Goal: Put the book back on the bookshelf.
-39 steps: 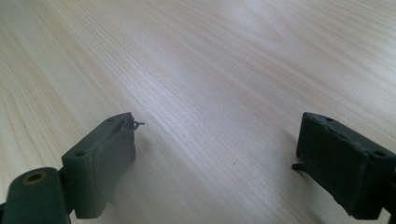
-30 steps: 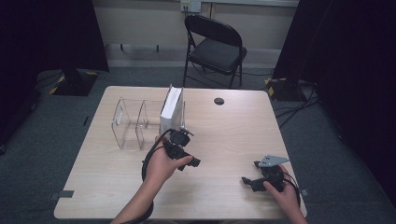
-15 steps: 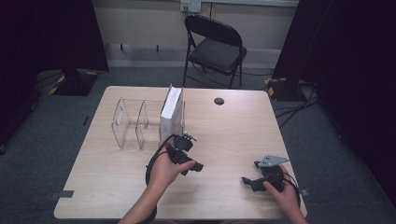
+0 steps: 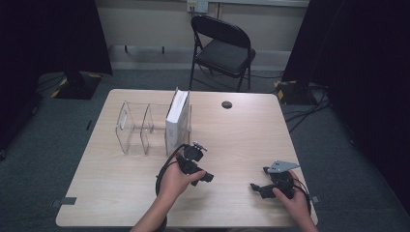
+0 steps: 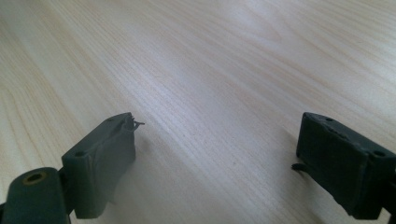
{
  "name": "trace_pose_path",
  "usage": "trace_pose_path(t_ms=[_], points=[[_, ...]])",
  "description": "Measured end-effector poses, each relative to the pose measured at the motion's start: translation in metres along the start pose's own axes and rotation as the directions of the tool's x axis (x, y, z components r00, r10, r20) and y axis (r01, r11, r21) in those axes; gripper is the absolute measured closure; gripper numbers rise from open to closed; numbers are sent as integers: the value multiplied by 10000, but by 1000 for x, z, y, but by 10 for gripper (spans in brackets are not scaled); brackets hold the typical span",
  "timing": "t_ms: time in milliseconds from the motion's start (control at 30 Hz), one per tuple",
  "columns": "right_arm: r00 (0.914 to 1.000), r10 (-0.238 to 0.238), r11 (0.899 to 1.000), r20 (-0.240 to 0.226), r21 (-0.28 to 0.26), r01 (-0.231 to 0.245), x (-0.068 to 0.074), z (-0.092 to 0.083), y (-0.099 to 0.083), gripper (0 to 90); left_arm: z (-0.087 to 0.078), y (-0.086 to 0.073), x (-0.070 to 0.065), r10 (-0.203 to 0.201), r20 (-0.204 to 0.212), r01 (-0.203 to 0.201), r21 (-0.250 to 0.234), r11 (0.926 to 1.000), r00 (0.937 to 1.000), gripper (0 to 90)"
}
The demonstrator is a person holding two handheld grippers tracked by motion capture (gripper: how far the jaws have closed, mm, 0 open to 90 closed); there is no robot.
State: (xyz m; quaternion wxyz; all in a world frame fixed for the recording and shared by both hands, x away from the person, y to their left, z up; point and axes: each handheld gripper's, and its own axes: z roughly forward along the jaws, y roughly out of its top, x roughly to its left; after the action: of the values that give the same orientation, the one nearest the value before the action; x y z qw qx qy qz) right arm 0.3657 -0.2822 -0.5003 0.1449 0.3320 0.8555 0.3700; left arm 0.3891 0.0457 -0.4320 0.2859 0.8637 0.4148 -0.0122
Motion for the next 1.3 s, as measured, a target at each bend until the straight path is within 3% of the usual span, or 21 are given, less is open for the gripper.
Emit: trace_pose_path(t_ms=[333, 367, 767, 1133, 1300], points=[[10000, 3, 10000, 2, -1, -3, 0, 0, 0, 109, 17, -4, -5, -60, 323, 55, 175, 9998, 9995, 215], [10000, 0, 10000, 0, 1, 0, 0, 0, 0, 109, 18, -5, -5, 113, 218, -119, 258, 9996, 9997, 215], [10000, -2, 10000, 4, -6, 2, 0, 0, 0, 109, 35, -13, -11, 116, 218, -121, 256, 9996, 9997, 208], [10000, -4, 10000, -12, 0, 4, 0, 0, 0, 109, 42, -18, -15, 805, -55, -804, 136, 9967, 9967, 175], [10000, -11, 10000, -20, -1, 11, 0, 0, 0, 109, 45, -22, -19, 1475, -324, -1477, -36, 9890, 9885, 149]])
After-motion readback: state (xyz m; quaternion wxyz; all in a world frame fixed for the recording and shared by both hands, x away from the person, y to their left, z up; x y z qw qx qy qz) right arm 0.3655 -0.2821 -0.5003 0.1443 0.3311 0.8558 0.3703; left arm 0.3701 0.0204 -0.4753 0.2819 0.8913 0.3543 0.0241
